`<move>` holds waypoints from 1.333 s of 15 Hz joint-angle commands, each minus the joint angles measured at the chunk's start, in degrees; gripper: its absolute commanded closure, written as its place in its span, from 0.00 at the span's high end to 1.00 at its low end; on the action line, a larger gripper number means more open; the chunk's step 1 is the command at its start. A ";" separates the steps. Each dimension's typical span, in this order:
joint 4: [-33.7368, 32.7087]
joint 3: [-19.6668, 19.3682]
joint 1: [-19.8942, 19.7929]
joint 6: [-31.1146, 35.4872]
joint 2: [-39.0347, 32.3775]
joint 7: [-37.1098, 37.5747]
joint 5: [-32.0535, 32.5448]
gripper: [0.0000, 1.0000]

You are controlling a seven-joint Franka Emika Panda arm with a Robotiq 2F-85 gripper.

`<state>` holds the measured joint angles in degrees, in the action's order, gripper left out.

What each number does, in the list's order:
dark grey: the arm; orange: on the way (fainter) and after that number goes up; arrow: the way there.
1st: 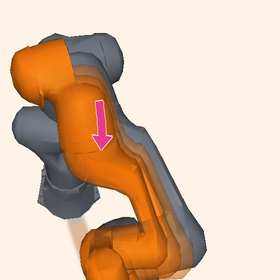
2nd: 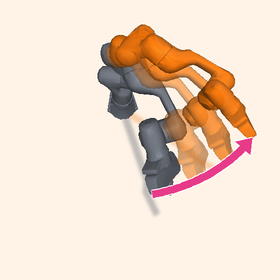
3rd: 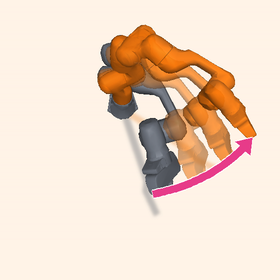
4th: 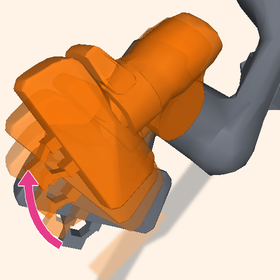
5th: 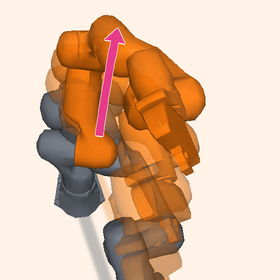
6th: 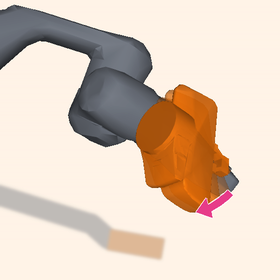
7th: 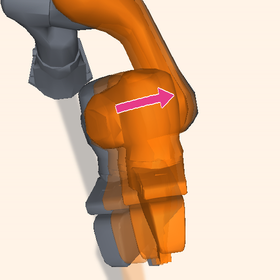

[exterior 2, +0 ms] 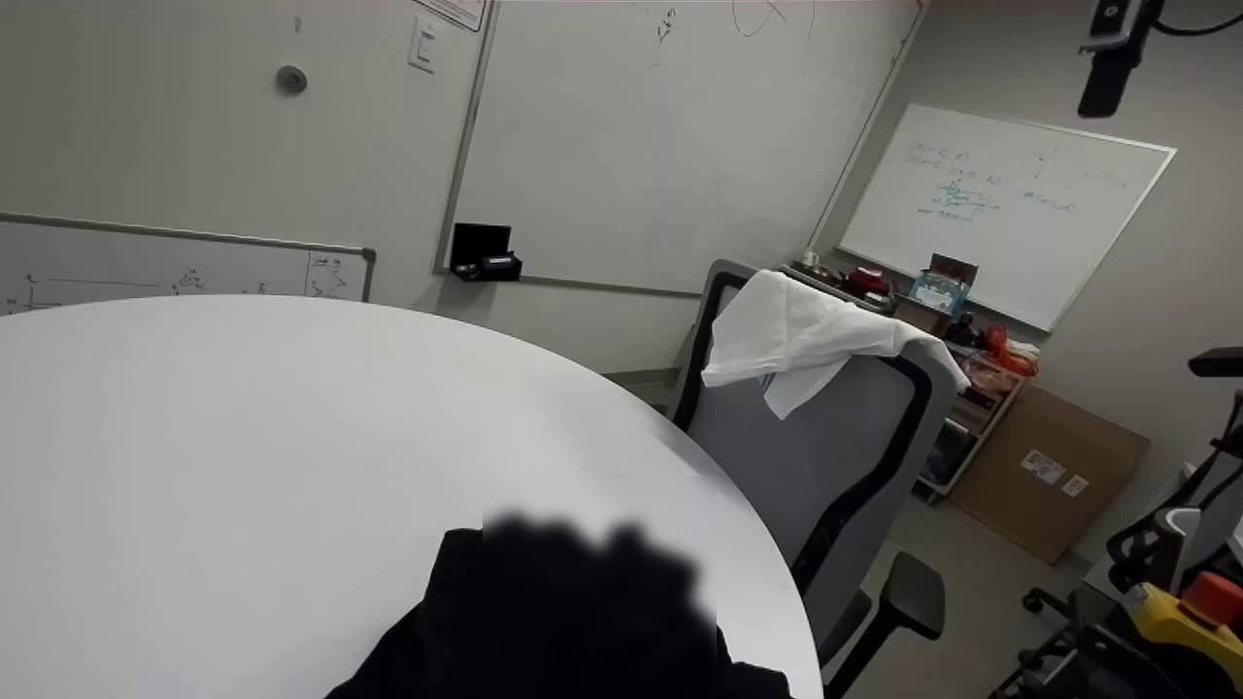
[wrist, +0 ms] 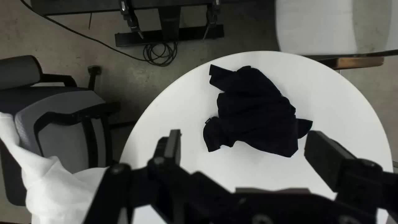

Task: Get the black cloth from the table and put it on the chair's backrest

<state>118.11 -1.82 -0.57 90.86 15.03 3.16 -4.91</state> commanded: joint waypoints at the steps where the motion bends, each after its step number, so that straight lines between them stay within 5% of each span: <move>1: -0.17 0.27 -0.33 -0.14 -0.04 -0.07 -0.05 1.00; 11: 0.75 0.45 -0.61 0.98 -1.27 1.77 -0.06 1.00; 20: 5.65 2.06 -0.16 11.39 -8.29 13.03 -3.46 1.00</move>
<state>122.60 -0.49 -0.79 98.66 9.16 12.25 -6.48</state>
